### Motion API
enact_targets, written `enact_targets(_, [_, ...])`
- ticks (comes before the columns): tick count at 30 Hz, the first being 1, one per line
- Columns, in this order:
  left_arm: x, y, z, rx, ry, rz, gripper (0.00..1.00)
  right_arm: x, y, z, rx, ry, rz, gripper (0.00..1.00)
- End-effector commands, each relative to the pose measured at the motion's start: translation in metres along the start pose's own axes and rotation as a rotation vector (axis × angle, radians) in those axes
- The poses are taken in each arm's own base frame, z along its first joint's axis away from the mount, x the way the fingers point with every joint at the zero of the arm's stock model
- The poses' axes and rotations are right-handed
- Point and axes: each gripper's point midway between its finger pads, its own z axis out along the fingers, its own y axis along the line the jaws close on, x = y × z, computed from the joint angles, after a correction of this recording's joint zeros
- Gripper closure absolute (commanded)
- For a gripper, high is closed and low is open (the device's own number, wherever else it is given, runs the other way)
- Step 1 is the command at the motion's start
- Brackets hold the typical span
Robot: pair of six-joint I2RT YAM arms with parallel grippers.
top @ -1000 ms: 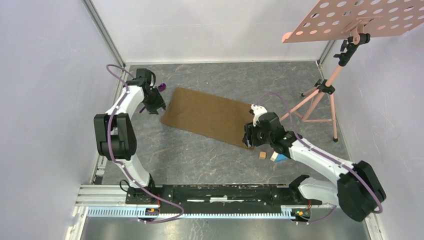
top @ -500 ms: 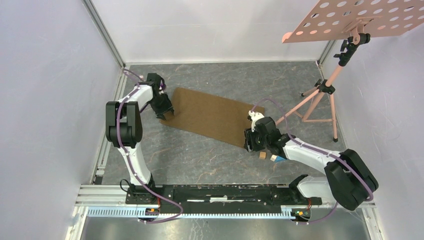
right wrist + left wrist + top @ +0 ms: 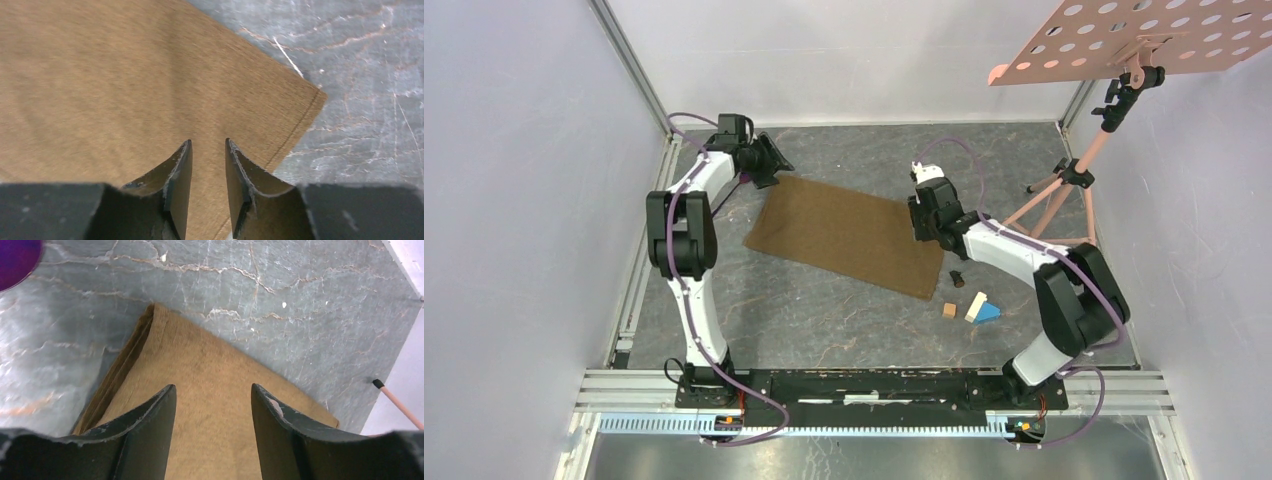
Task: Fold the napkin into a case and place the utensils inside
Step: Smooth out the rectangle-folded napkin at the center of the board.
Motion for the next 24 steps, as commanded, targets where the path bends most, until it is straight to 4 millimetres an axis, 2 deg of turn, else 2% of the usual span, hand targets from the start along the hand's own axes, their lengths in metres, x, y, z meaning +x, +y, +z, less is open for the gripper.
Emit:
enact_targets(1, [-0.017, -0.02, 0.028, 0.115, -0.037, -0.047, 0.37, -0.011, -0.025, 0.015, 0.128, -0.021, -0.014, 0.66])
enact_targets(4, [-0.017, -0.015, 0.048, 0.126, -0.032, -0.07, 0.36, -0.004, -0.038, 0.028, 0.175, 0.006, -0.019, 0.69])
enact_targets(7, [-0.013, 0.012, 0.068, 0.018, -0.017, -0.094, 0.35, 0.01, -0.055, 0.034, 0.247, 0.035, -0.046, 0.7])
enact_targets(9, [-0.011, 0.031, 0.075, -0.074, -0.008, -0.077, 0.34, 0.022, -0.064, 0.034, 0.285, 0.062, -0.056, 0.71])
enact_targets(12, [-0.014, 0.041, 0.075, -0.133, 0.01, -0.008, 0.34, 0.033, -0.063, 0.028, 0.272, 0.092, -0.05, 0.73])
enact_targets(14, [-0.017, 0.034, 0.066, -0.129, 0.01, 0.025, 0.34, 0.023, -0.057, 0.02, 0.238, 0.062, -0.035, 0.71])
enact_targets(18, [-0.021, -0.014, 0.041, 0.001, -0.01, 0.076, 0.31, -0.018, -0.044, 0.012, 0.172, -0.016, -0.024, 0.66])
enact_targets(21, [-0.027, -0.049, 0.03, 0.099, -0.03, 0.091, 0.3, -0.034, -0.035, 0.022, 0.145, -0.021, -0.023, 0.65])
enact_targets(24, [-0.035, -0.056, 0.032, 0.117, -0.046, 0.067, 0.29, -0.039, -0.027, 0.032, 0.112, -0.012, -0.01, 0.65])
